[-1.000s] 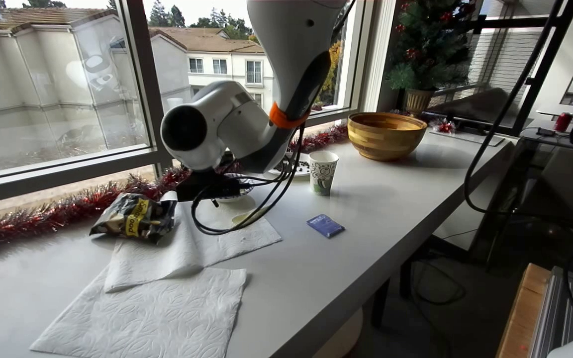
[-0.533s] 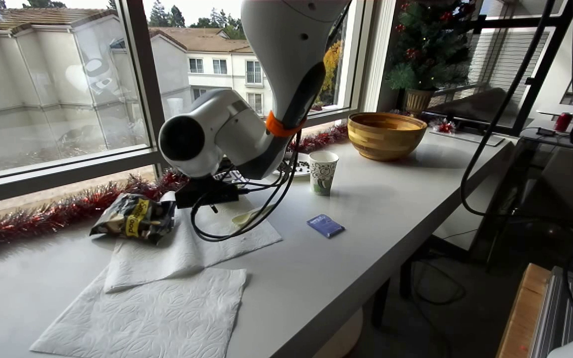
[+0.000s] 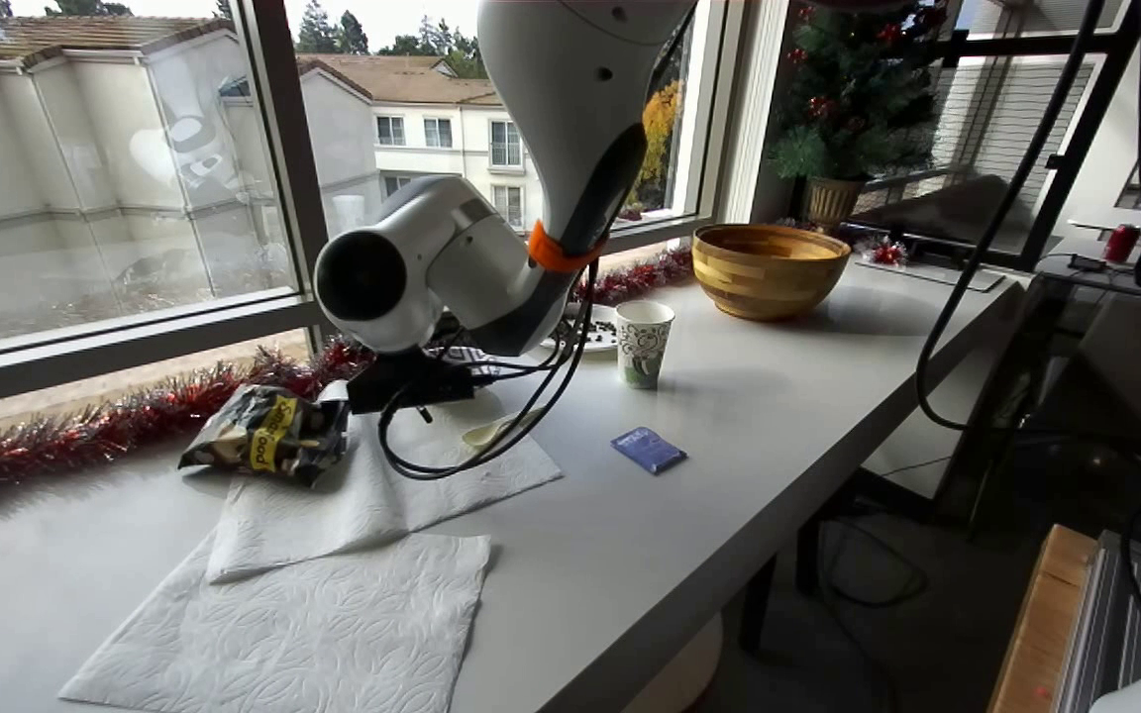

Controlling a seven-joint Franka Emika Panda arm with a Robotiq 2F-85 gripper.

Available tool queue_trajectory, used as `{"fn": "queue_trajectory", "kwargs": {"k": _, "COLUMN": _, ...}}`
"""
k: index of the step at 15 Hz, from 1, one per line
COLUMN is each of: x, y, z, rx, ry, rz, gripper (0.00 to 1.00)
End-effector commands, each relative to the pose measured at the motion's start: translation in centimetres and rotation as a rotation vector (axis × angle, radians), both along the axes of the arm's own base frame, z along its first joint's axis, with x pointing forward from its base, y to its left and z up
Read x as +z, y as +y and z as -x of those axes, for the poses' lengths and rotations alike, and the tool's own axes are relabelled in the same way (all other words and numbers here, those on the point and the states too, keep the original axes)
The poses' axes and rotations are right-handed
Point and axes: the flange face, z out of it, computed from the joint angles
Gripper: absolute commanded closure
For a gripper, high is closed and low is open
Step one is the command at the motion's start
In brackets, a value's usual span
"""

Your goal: Use the fork to remove the contents of the white plate with blue markings and put the fork back on the napkin

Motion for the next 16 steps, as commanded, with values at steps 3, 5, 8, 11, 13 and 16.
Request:
{"fn": "queue_trajectory", "kwargs": {"k": 3, "x": 1.51, "y": -0.20, "z": 0.24, "rx": 0.011, "ry": -0.037, "rz": -0.002, "gripper": 0.97}}
{"fn": "queue_trajectory", "kwargs": {"k": 5, "x": 1.61, "y": -0.30, "z": 0.27, "rx": 0.011, "ry": -0.036, "rz": -0.001, "gripper": 0.97}}
{"fn": "queue_trajectory", "kwargs": {"k": 8, "x": 1.42, "y": -0.16, "z": 0.43, "rx": 0.007, "ry": -0.021, "rz": -0.003, "gripper": 0.97}}
{"fn": "queue_trajectory", "kwargs": {"k": 11, "x": 1.13, "y": 0.10, "z": 0.67, "rx": 0.009, "ry": -0.007, "rz": -0.015, "gripper": 0.97}}
{"fn": "queue_trajectory", "kwargs": {"k": 13, "x": 1.13, "y": 0.31, "z": 0.73, "rx": 0.011, "ry": -0.006, "rz": -0.014, "gripper": 0.97}}
{"fn": "queue_trajectory", "kwargs": {"k": 16, "x": 1.23, "y": 0.22, "z": 0.91, "rx": 0.003, "ry": 0.005, "rz": -0.008, "gripper": 0.97}}
